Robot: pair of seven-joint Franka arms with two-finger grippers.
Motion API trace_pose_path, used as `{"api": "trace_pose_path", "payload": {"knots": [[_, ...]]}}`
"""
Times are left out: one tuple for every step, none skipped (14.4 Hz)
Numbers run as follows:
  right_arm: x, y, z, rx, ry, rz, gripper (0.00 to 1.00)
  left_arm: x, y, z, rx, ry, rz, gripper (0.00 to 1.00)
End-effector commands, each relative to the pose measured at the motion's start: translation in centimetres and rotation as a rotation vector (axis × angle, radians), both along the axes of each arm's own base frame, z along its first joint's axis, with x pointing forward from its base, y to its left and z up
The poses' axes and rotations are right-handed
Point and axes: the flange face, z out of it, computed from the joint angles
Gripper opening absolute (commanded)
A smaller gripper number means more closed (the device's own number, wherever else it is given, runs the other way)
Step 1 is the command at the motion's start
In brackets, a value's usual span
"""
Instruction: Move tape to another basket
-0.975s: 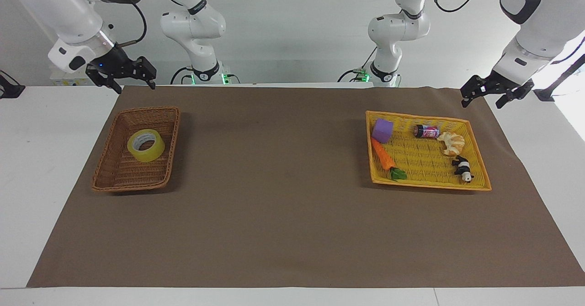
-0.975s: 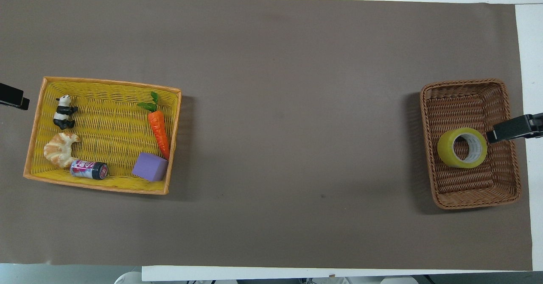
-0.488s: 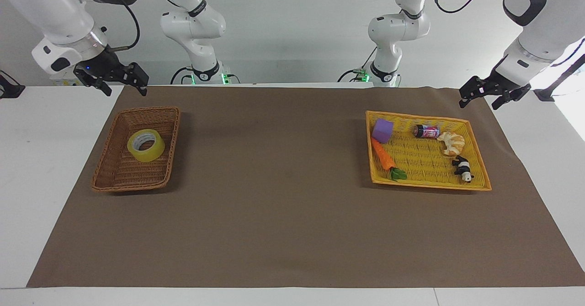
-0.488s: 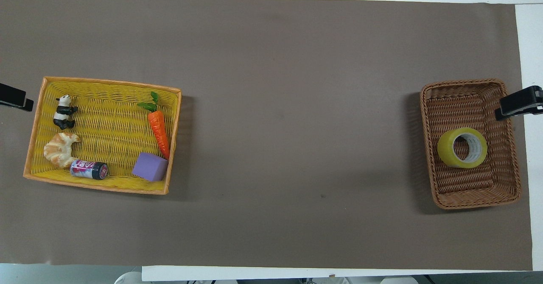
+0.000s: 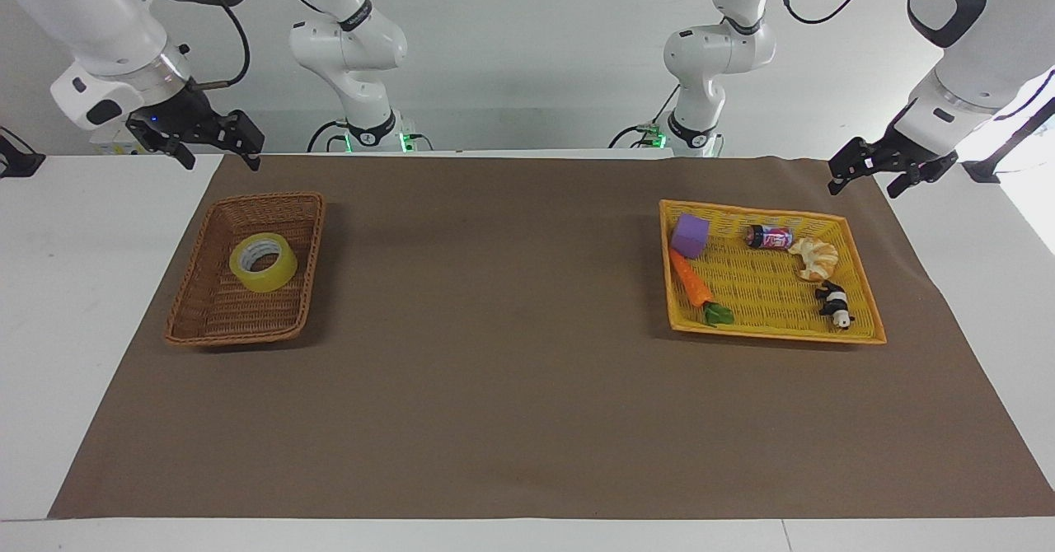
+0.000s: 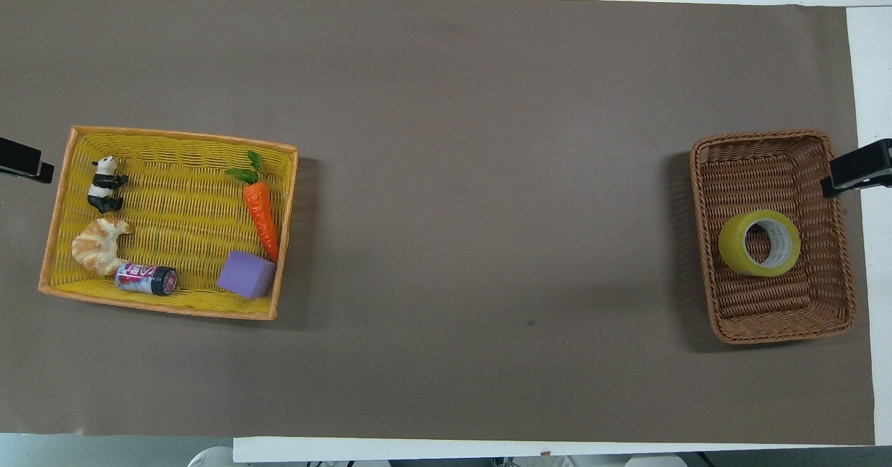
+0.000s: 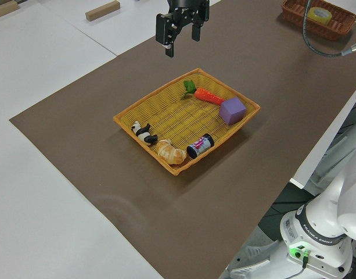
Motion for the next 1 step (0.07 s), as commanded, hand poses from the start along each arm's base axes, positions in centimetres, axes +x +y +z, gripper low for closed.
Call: {"api": "trace_pose_path", "payload": {"knots": [[-0.06,-0.1,0.37,-0.018,0.003,-0.014,1.0,-0.54,0.31,0.01,-0.003,0.0,-0.003,1.0]]}}
